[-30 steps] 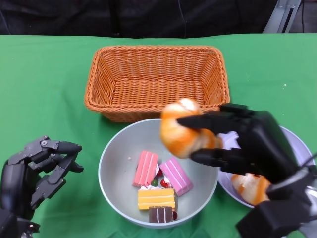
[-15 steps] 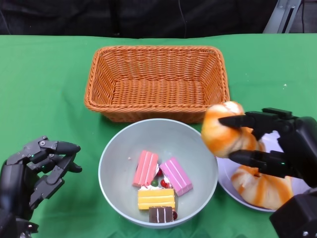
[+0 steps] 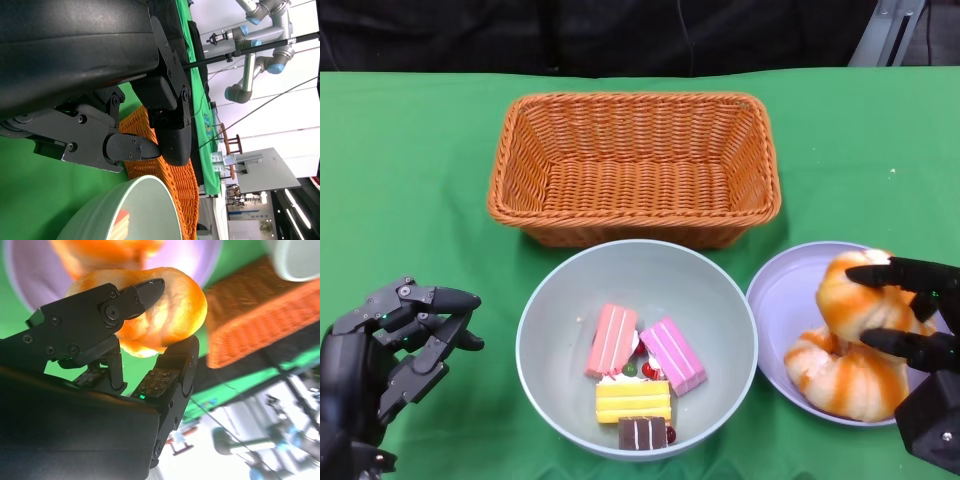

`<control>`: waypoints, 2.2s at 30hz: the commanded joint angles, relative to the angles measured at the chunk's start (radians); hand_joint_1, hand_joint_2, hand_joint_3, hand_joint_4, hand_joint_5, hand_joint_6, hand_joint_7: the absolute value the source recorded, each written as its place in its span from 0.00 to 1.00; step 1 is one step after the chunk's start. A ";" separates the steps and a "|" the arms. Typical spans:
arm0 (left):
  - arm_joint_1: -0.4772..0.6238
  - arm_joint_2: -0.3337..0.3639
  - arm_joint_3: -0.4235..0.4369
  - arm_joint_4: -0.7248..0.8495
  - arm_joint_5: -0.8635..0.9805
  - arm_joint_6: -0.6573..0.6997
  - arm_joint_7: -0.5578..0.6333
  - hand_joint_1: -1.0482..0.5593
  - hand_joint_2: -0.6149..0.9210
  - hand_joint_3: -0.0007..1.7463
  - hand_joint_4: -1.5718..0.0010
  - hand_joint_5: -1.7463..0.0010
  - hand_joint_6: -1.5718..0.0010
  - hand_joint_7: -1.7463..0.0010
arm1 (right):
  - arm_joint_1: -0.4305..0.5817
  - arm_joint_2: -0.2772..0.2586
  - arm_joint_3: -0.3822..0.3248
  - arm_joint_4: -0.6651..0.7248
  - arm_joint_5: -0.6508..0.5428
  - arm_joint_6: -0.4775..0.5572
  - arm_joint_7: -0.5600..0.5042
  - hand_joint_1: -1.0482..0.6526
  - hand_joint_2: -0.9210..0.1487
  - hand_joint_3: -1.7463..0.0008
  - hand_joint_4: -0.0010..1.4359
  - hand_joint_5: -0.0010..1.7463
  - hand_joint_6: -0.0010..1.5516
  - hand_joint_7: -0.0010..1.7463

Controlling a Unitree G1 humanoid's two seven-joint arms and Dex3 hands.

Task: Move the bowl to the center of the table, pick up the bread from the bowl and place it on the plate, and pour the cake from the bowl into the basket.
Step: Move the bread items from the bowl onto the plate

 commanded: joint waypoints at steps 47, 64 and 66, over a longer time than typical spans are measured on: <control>-0.009 0.013 0.006 0.047 -0.018 -0.054 -0.009 0.54 1.00 0.17 0.44 0.31 0.37 0.55 | 0.069 0.012 0.059 -0.193 0.022 0.171 0.066 0.27 0.00 0.95 0.31 0.00 0.40 0.02; -0.002 0.039 -0.001 0.032 0.008 -0.081 -0.012 0.54 1.00 0.18 0.45 0.32 0.38 0.56 | 0.106 0.045 0.026 -0.284 0.083 0.136 0.042 0.29 0.00 0.97 0.37 0.02 0.43 0.01; -0.007 0.054 -0.004 0.032 0.026 -0.111 -0.014 0.52 1.00 0.15 0.46 0.35 0.38 0.61 | 0.121 0.053 0.015 -0.301 0.095 0.109 0.030 0.30 0.00 0.96 0.39 0.03 0.44 0.01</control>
